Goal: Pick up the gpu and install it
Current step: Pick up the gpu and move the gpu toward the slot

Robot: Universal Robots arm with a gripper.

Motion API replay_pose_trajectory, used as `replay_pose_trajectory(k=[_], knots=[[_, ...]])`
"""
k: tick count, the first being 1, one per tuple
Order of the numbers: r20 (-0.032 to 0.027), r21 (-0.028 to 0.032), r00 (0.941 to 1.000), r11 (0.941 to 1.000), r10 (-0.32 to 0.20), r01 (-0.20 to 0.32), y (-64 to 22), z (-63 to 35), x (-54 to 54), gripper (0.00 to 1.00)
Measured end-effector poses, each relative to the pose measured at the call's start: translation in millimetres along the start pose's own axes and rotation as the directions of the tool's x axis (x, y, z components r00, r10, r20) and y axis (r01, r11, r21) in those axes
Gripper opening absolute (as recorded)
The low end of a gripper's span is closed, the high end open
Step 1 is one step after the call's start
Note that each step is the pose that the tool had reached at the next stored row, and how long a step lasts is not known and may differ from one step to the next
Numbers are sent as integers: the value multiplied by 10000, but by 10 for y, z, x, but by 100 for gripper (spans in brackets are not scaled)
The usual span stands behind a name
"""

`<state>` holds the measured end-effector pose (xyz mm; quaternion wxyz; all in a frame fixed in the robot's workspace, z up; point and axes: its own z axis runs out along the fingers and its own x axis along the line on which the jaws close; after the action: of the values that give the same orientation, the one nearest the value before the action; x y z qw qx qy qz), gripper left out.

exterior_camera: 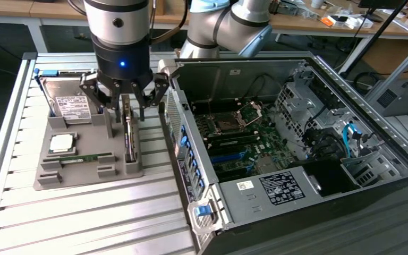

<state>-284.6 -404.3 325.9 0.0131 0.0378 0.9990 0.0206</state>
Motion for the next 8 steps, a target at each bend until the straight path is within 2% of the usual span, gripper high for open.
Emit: replay_pose_trajectory(k=[8], knots=[[0, 0, 10000, 10000, 0, 0, -1, 24, 1, 48]])
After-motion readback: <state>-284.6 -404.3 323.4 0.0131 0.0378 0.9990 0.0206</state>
